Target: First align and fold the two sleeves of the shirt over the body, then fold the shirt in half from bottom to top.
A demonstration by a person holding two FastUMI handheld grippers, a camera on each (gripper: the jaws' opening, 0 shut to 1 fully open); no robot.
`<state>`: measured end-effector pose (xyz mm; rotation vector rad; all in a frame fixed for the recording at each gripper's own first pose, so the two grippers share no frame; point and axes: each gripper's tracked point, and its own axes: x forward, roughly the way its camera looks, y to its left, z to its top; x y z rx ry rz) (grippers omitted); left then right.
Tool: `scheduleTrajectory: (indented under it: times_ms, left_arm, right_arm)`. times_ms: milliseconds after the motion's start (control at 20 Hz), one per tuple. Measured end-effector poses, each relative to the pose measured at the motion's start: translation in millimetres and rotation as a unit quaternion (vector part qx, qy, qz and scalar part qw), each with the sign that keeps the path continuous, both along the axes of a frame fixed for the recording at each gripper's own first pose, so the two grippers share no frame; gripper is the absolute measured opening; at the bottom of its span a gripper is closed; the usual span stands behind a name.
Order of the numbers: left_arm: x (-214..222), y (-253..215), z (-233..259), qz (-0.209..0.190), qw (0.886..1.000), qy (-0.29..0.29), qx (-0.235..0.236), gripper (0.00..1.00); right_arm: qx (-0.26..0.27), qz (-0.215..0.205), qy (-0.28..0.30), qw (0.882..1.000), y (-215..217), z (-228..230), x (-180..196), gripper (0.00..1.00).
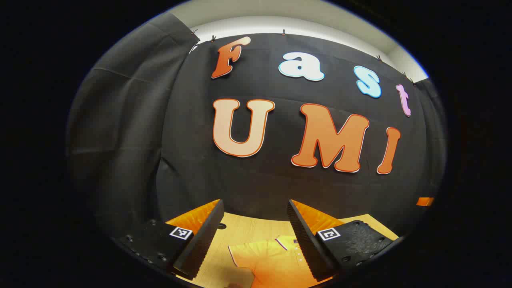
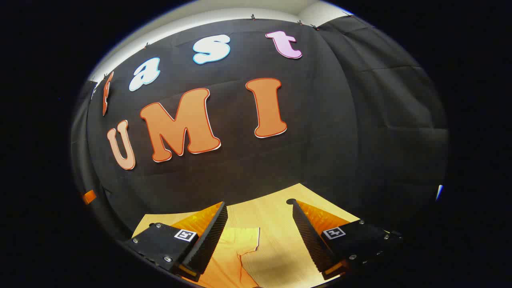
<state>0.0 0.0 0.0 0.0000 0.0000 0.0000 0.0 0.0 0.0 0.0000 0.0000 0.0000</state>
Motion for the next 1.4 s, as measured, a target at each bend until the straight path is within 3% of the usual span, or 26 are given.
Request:
scheduleTrajectory:
  times_ms: [750, 1100, 1400]
  left_arm:
    - [-11.3, 10.6, -0.7, 0.018, 0.999, 0.009, 0.025, 0.97]
    - [-7.5, 4.0, -9.6, 0.006, 1.0, 0.02, 0.016, 0.98]
    - [5.1, 4.8, -20.2, 0.003, 0.999, 0.034, 0.011, 0.98]
  right_arm:
    - [-0.004, 0.012, 0.017, 1.0, 15.9, -5.7, 10.6, 0.99]
    - [0.011, 0.012, 0.045, 0.999, 20.5, -16.5, 20.9, 0.99]
    - [0.014, 0.031, 0.157, 0.987, 33.2, -49.7, 60.9, 0.99]
